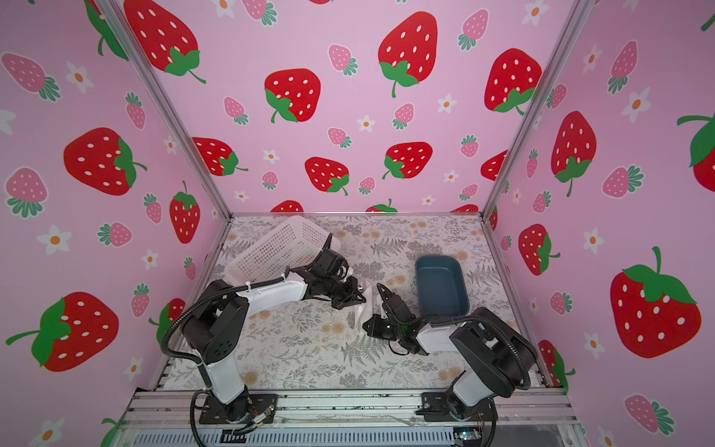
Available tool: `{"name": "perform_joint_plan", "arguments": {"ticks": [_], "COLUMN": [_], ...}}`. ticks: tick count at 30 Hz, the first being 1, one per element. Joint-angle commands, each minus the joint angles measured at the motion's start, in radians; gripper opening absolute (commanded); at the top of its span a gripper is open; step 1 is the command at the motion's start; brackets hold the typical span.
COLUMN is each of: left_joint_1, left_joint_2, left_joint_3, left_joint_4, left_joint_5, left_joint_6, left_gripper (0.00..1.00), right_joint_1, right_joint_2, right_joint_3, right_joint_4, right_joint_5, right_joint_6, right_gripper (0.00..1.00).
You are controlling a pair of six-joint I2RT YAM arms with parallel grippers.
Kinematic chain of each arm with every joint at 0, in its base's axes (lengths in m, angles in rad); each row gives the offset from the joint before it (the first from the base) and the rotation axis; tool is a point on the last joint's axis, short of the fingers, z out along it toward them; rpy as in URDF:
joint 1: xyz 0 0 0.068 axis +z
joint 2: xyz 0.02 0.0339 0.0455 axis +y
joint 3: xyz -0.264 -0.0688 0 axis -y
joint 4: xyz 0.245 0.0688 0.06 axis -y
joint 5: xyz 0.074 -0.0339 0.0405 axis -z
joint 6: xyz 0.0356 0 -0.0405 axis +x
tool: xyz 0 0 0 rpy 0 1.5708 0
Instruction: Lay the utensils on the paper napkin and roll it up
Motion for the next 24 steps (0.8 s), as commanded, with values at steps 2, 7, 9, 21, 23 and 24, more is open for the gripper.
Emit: {"name": "perform_joint_plan", "arguments": {"ticks": [2, 7, 9, 21, 23, 24], "left_joint_1": [-0.023, -0.04, -0.045, -0.056, -0.055, -0.055], "left_joint_2": [0.019, 0.042, 0.054, 0.097, 0.097, 0.097], "left_joint_3": [0.063, 0.094, 0.106, 0.132, 0.131, 0.129], "left_joint_4": [0.012, 0.016, 0.025, 0.043, 0.041, 0.039], "left_joint_5": [0.005, -0.006, -0.008, 0.015, 0.015, 0.012], "left_joint_6": [-0.022, -0.035, -0.045, -0.062, -0.061, -0.061], "left_gripper": [0.04, 0.05, 0.05, 0.04, 0.05, 0.04], "right_joint_1": [-0.006, -0.008, -0.008, -0.011, -0.012, -0.014], "right_joint_2": [0.012, 0.016, 0.017, 0.021, 0.005, -0.007], "right_joint_3": [-0.029, -0.033, -0.031, -0.043, -0.046, -0.048], "right_joint_4": [-0.038, -0.029, -0.029, 0.003, 0.017, 0.023], "right_joint_5": [0.008, 0.005, 0.005, -0.012, -0.021, -0.023], "right_joint_6": [-0.005, -0.002, -0.004, 0.002, 0.004, 0.007], "right_gripper": [0.1, 0.09, 0.1, 0.09, 0.1, 0.1]}}
